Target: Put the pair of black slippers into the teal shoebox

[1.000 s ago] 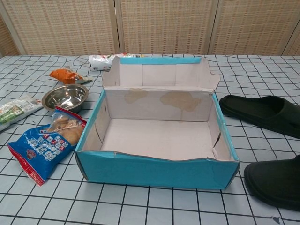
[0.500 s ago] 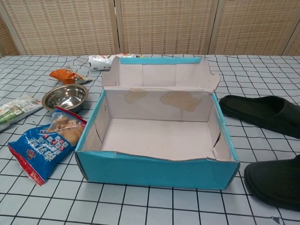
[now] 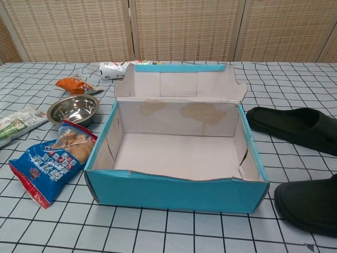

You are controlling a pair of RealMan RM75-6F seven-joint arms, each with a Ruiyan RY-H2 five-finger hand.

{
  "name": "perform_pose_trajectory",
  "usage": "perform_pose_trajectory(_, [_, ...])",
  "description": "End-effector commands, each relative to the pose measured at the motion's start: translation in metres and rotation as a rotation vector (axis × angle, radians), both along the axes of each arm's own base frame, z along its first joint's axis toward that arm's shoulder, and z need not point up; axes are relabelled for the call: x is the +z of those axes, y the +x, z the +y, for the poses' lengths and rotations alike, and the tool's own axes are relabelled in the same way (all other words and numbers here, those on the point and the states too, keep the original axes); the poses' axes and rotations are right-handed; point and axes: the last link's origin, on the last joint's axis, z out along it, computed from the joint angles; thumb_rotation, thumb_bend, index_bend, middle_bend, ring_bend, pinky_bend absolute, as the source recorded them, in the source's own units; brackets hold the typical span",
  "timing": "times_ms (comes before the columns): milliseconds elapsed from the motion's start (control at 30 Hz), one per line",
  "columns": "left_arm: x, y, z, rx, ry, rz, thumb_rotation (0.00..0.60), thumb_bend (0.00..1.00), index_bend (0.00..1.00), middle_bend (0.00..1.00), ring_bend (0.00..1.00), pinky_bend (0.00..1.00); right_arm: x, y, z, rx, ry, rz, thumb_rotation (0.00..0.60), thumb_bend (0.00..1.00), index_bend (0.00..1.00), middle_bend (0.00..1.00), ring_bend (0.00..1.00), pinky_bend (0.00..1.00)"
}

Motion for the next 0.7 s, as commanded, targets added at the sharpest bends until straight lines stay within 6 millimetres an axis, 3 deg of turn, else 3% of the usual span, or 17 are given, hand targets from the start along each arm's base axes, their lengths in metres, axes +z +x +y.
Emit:
perform_pose_trajectory(33, [0.000, 0.000, 0.000, 0.000, 0.001, 0.001, 0.600, 0.67, 0.30, 0.11, 0.15, 0.30, -0.002, -0.001, -0.001, 0.001, -0.011, 0.008, 0.600, 0.00, 0.02, 0.11, 0.00, 0.09])
perform_pose_trajectory(467, [0.001, 0.000, 0.000, 0.002, 0.001, -0.010, 0.600, 0.67, 0.30, 0.11, 0.15, 0.30, -0.011, -0.004, -0.001, -0.011, 0.001, 0.030, 0.600, 0.00, 0.04, 0.11, 0.00, 0.08])
perform_pose_trajectory(633, [0.003, 0.001, -0.001, 0.001, 0.004, -0.016, 0.600, 0.67, 0.30, 0.11, 0.15, 0.30, -0.012, -0.005, -0.003, 0.001, -0.020, 0.037, 0.600, 0.00, 0.15, 0.14, 0.00, 0.08])
perform_pose_trajectory(700, [0.003, 0.001, -0.001, 0.001, 0.006, -0.020, 0.600, 0.67, 0.30, 0.11, 0.15, 0.30, -0.012, -0.006, -0.005, 0.006, -0.038, 0.040, 0.600, 0.00, 0.21, 0.20, 0.03, 0.08])
